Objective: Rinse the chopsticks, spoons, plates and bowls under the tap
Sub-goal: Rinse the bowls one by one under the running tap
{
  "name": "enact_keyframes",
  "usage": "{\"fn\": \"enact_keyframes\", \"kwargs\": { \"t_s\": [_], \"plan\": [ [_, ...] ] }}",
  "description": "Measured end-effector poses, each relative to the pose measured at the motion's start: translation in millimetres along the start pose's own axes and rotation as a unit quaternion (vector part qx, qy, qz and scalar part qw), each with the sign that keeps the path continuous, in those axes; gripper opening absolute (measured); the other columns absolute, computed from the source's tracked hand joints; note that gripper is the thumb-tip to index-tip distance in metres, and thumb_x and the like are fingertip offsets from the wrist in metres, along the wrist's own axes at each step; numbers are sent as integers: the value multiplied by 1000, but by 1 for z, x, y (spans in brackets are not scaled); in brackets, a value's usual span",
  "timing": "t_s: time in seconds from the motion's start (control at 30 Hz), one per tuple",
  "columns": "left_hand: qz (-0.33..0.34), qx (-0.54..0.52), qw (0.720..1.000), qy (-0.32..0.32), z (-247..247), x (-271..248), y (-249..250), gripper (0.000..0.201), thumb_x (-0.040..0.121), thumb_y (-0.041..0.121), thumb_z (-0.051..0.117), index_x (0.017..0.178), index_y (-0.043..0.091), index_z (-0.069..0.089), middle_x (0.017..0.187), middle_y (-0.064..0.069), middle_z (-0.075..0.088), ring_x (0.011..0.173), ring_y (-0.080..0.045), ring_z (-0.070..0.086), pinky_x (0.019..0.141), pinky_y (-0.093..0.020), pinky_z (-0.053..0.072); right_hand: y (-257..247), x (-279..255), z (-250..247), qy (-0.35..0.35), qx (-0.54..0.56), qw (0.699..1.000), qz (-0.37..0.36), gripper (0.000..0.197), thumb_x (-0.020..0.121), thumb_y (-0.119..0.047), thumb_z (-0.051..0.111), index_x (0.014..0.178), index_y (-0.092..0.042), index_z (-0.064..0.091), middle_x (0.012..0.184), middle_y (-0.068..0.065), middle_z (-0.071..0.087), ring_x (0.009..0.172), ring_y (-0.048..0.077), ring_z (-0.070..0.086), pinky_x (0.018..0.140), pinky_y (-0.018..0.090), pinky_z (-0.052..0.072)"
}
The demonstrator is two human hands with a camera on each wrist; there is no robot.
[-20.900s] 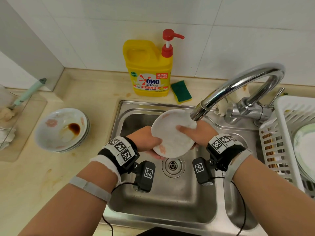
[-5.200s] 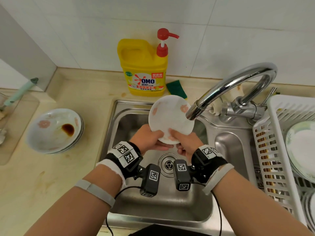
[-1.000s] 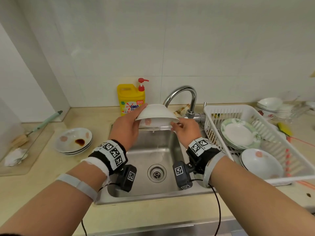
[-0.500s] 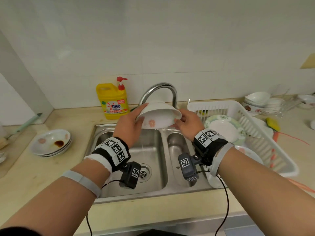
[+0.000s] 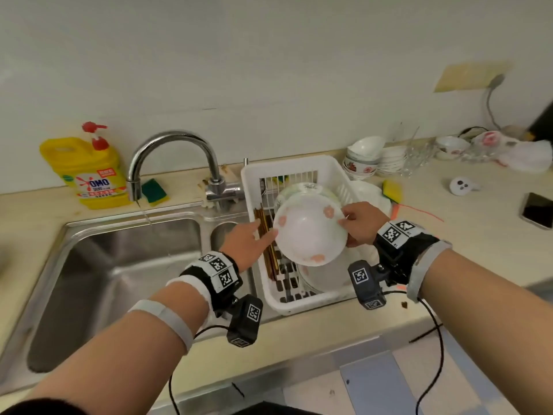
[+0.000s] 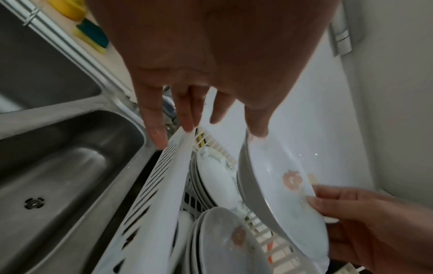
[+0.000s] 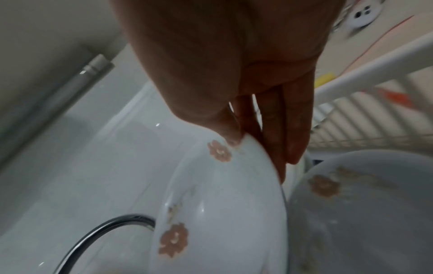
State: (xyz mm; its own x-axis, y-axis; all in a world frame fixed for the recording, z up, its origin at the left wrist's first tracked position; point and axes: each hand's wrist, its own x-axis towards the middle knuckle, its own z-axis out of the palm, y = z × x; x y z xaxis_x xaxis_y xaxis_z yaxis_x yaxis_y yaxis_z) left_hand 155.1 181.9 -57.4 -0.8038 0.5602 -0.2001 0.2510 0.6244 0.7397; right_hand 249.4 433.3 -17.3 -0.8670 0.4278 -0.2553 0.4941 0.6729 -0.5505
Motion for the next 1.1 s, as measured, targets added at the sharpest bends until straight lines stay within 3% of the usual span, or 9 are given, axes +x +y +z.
{"fn": "enact_keyframes", "kwargs": {
  "t_s": [0.07,0.13,0.27,0.4,0.57,0.67,0.87,1.03,1.1],
  "plan": [
    [-15,7,1000,16,11,8,-7,76,91,63,55,149,14,44,125,-16,66,97,-13,64,86,-29,53,24,1,1,-33,57,995,73,16,98,-9,56,88,-9,68,85,17,73,69,27,71,57,34,60],
    [-42,13,999,4,20,17,-21,93,78,65,56,156,20,31,138,-10,61,113,-23,65,95,-42,57,41,1,5,-57,113,983,136,17,101,-11,56,101,-1,70,76,21,72,65,30,72,65,43,64],
    [-81,-63,995,11,32,12,-28,81,98,24,62,159,43,13,144,4,50,107,-26,69,82,-48,63,61,8,15,-84,155,966,187,31,102,-22,59,112,6,65,73,21,72,65,30,73,64,41,63],
    [-105,-147,984,6,29,1,-19,82,101,11,59,162,38,12,143,4,52,89,-10,68,66,-40,64,74,19,24,-111,174,957,205,38,100,-31,62,111,6,63,91,28,75,87,41,75,86,57,59],
    [-114,-201,973,11,31,-1,-19,81,101,8,58,161,38,12,145,-1,55,99,-17,70,74,-49,63,88,27,30,-181,131,948,228,29,101,-19,60,114,7,65,101,24,76,101,39,73,97,56,55],
    [-119,-203,972,7,30,-3,-17,83,100,10,59,161,39,10,148,0,53,103,-20,69,77,-53,62,93,26,30,-206,133,944,221,35,102,-28,59,114,5,62,96,23,76,97,38,74,96,56,56],
    [-127,-225,966,7,31,-6,-15,83,101,9,58,161,39,10,150,-1,52,108,-22,68,79,-57,61,79,18,26,-159,129,957,207,12,102,-17,56,101,-5,56,97,26,75,88,41,75,86,57,60],
    [-123,-237,964,6,31,-6,-18,83,101,11,59,161,40,10,152,0,51,104,-18,69,77,-53,62,77,17,24,-162,177,944,224,52,105,-47,46,126,0,55,103,28,72,87,39,76,87,55,60],
    [-123,-239,963,3,31,-5,-18,83,101,11,59,161,41,10,152,0,51,105,-20,69,77,-54,62,79,17,19,-164,195,936,243,69,100,-67,37,122,-4,56,99,29,73,85,40,76,89,54,60]
  ]
}}
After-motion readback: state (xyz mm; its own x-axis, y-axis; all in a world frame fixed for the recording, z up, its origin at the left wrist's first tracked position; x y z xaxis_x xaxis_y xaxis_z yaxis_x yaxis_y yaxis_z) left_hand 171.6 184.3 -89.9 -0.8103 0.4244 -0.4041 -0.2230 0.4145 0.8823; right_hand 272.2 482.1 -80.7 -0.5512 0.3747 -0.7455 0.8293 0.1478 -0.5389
